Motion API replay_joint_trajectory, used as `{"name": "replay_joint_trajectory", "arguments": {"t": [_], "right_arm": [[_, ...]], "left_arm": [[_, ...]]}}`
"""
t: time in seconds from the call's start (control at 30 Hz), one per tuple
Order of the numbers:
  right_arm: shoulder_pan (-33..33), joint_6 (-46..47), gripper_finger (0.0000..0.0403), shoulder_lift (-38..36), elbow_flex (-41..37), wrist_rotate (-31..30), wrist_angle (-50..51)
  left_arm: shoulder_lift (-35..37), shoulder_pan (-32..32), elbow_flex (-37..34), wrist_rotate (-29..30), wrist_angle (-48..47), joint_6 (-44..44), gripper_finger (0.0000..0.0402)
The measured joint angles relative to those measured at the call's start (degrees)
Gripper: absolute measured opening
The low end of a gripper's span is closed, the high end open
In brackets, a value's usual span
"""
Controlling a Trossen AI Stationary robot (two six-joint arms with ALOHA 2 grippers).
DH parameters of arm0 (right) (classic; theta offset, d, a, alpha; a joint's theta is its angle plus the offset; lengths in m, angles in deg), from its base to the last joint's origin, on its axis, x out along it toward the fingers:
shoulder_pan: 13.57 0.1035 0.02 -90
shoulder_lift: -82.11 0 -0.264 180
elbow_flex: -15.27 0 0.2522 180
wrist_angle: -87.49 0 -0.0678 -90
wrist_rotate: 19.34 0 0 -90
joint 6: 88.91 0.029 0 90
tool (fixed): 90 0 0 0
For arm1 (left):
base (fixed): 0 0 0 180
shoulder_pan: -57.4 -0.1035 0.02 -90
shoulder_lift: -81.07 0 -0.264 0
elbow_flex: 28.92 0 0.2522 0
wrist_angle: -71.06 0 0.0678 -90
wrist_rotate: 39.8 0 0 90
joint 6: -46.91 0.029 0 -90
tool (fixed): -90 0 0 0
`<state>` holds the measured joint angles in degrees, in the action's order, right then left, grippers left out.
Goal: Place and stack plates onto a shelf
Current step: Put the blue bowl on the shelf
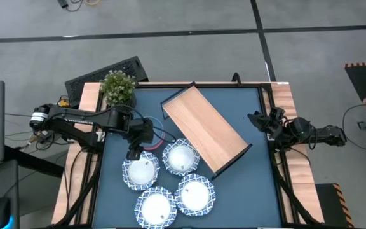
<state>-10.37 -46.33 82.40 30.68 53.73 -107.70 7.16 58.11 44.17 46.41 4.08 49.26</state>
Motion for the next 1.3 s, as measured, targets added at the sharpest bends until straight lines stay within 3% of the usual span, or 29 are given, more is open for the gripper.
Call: {"name": "replay_joint_trajectory", "arguments": {"t": [0.23,0.47,1.03,1.3], "right_arm": [[0.0,0.0,0.0058,0.0,0.0,0.0,0.1],[0.0,-0.1,0.0058,0.0,0.0,0.0,0.2],[0.0,-0.1,0.0058,0.0,0.0,0.2,0.2],[0.0,0.0,0.0058,0.0,0.0,0.3,0.2]], "left_arm": [[0.0,0.0,-4.1,-0.2,1.0,-0.9,0.0141],[0.2,0.0,-2.8,1.5,2.5,-2.0,0.0110],[-0.3,0.0,-3.4,-0.4,3.5,1.2,0.0093],[-0.3,-0.1,-3.4,-0.4,3.5,1.4,0.0030]]}}
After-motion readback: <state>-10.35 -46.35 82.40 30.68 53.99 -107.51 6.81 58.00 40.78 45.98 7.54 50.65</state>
